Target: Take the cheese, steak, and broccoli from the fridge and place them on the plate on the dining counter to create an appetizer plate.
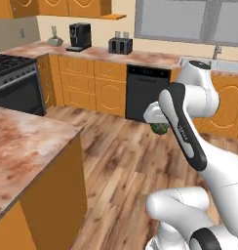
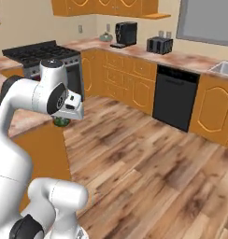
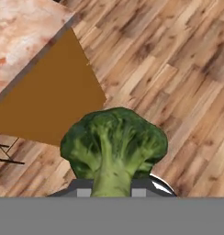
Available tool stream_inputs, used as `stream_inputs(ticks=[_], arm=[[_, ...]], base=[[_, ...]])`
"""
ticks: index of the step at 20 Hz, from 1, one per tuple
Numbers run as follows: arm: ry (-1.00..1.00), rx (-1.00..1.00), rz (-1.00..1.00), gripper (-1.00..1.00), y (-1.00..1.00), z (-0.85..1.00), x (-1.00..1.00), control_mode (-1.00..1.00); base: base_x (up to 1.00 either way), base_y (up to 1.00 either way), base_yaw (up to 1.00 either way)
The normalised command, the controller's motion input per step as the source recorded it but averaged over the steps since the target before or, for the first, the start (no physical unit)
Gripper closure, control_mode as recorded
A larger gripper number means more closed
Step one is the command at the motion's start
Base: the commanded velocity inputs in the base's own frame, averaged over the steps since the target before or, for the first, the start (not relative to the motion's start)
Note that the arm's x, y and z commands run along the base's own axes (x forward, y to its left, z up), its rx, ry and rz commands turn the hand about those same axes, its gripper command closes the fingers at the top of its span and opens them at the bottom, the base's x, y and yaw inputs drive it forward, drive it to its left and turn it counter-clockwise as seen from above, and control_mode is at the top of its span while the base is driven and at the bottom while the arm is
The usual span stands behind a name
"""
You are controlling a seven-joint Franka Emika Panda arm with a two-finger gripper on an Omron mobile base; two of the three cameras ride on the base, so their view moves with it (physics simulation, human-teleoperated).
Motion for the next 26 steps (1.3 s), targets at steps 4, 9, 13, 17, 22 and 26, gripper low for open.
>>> stream_inputs(ticks=[4,9,13,17,22,26], arm=[[0.00,0.00,0.00,1.00,0.00,0.00,0.00,1.00],[0.00,0.00,0.00,1.00,0.00,0.00,0.00,1.00],[0.00,0.00,0.00,1.00,0.00,0.00,0.00,1.00],[0.00,0.00,0.00,1.00,0.00,0.00,0.00,1.00],[0.00,0.00,0.00,1.00,0.00,0.00,0.00,1.00],[0.00,0.00,0.00,1.00,0.00,0.00,0.00,1.00]], base=[[0.00,0.00,0.96],[0.02,0.00,0.91],[0.35,0.00,0.81],[0.86,0.00,0.49],[1.00,-0.06,0.32],[0.64,-0.09,0.23]])
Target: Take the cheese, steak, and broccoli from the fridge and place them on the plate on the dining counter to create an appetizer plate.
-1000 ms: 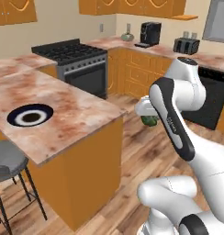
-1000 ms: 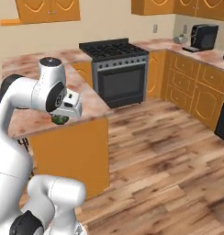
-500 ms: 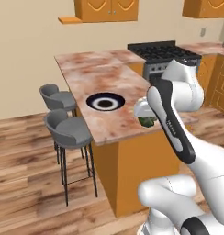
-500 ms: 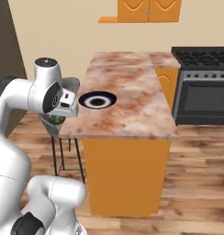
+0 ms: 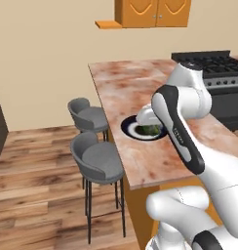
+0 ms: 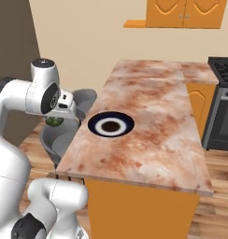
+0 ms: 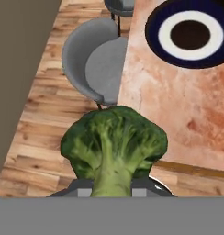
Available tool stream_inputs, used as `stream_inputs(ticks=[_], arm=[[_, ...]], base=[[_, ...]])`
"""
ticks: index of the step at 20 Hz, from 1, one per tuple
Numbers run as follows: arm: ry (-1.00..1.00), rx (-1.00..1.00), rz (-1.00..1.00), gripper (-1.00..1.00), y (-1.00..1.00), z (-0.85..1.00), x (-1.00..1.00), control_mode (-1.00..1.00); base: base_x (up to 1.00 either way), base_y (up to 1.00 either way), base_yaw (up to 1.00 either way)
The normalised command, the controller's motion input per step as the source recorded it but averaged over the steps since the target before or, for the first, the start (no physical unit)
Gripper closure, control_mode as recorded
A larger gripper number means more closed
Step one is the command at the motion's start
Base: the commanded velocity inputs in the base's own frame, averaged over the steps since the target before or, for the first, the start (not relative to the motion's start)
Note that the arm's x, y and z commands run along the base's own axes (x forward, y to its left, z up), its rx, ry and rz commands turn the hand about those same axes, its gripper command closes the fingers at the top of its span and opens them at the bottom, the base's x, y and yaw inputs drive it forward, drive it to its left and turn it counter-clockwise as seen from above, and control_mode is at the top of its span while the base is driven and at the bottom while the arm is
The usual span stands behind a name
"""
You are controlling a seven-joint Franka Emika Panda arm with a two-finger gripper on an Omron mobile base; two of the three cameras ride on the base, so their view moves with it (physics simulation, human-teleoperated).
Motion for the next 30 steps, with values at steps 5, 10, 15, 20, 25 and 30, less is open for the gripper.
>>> stream_inputs(ticks=[5,10,15,20,25,30], arm=[[0.03,0.00,0.08,1.00,-0.27,0.00,0.27,-1.00],[0.00,0.00,0.00,1.00,-0.81,-0.07,0.73,-1.00],[0.01,0.00,0.00,1.00,-0.76,-0.36,1.00,-1.00],[0.00,0.00,0.00,1.00,-0.50,-0.54,0.98,-1.00],[0.00,0.00,0.00,1.00,-0.25,-0.57,0.92,-1.00],[0.04,0.00,0.00,1.00,-0.20,-0.48,0.99,-1.00]], base=[[0.05,0.00,0.04],[0.00,0.00,0.00],[0.00,0.00,0.00],[0.00,0.00,0.00],[0.00,0.00,0.00],[0.00,0.00,0.00]])
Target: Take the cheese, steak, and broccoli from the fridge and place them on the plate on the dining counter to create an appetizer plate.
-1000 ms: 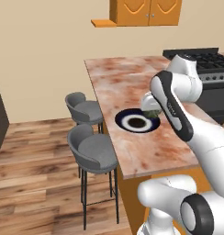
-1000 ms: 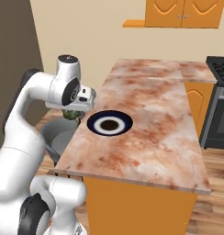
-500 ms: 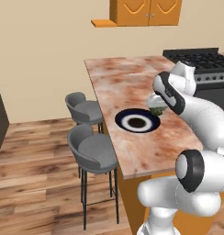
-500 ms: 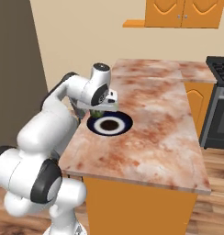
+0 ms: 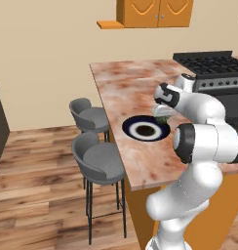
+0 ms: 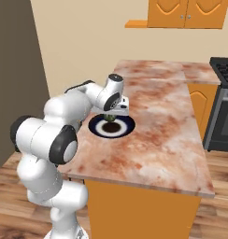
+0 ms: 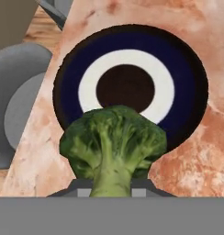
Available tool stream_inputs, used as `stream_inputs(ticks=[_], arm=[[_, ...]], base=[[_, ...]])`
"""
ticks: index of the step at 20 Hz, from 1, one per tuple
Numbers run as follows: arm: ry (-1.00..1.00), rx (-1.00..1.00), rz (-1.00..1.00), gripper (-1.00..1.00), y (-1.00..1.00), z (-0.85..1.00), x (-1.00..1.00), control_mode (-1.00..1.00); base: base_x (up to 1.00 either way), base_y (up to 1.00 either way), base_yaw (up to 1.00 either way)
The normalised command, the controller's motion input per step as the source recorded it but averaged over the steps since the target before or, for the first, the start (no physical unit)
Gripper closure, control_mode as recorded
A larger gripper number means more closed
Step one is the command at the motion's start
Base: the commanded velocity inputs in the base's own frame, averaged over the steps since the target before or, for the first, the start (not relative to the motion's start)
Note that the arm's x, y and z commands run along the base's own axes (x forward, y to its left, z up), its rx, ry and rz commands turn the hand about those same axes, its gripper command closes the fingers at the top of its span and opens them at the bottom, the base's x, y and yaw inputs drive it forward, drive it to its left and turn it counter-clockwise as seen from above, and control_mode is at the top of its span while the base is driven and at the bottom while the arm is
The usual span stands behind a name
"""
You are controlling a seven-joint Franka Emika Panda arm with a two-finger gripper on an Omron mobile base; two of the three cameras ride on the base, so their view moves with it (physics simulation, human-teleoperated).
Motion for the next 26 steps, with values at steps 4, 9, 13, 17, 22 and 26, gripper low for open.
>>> stream_inputs(ticks=[4,9,13,17,22,26], arm=[[0.09,0.00,0.00,1.00,-0.08,-0.31,0.84,-1.00],[0.06,0.00,0.00,1.00,-0.09,-0.36,0.62,-1.00],[0.01,0.00,0.00,1.00,-0.19,-0.41,0.57,-1.00],[0.00,0.00,0.00,1.00,-0.16,-0.38,0.37,-1.00],[0.00,0.00,0.00,1.00,-0.01,-0.37,0.20,-1.00],[0.00,0.00,0.00,1.00,-0.02,-0.23,0.24,-1.00]], base=[[0.00,0.00,0.00],[0.00,0.00,0.00],[0.00,0.00,0.00],[0.00,0.00,0.00],[0.00,0.00,0.00],[0.00,0.00,0.00]])
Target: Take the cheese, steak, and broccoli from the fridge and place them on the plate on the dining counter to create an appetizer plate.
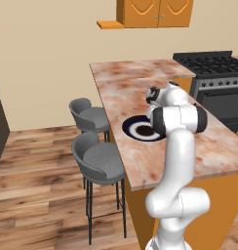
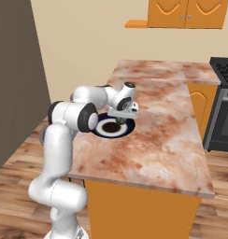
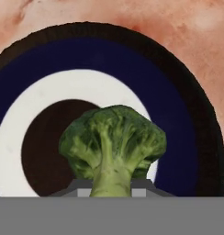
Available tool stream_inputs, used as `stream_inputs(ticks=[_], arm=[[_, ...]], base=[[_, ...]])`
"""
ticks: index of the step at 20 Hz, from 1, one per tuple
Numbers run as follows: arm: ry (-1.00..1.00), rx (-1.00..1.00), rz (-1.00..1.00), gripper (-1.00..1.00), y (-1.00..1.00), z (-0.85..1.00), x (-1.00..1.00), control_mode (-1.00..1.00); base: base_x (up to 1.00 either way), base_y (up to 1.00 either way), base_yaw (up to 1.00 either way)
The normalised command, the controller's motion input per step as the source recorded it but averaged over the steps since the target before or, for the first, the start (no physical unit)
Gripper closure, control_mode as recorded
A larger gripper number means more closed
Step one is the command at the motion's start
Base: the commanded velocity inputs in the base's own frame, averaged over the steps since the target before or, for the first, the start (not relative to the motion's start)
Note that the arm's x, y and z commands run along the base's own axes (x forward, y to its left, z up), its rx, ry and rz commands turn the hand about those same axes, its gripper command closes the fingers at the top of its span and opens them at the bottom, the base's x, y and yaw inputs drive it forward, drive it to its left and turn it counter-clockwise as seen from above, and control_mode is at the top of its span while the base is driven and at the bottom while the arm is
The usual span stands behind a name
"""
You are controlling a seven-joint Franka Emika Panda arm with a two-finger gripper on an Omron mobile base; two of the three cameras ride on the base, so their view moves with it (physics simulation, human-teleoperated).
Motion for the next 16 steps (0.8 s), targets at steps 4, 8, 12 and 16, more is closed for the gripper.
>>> stream_inputs(ticks=[4,8,12,16], arm=[[0.00,0.00,0.00,1.00,-0.04,-0.29,0.27,-1.00],[0.00,0.00,0.00,1.00,0.00,-0.29,0.12,-1.00],[0.00,-0.02,0.00,1.00,0.00,-0.16,0.00,-1.00],[0.00,-0.03,0.00,1.00,0.00,-0.02,0.03,-1.00]], base=[[0.00,0.00,0.00],[0.00,0.00,0.00],[0.00,0.00,0.00],[0.00,0.00,0.00]])
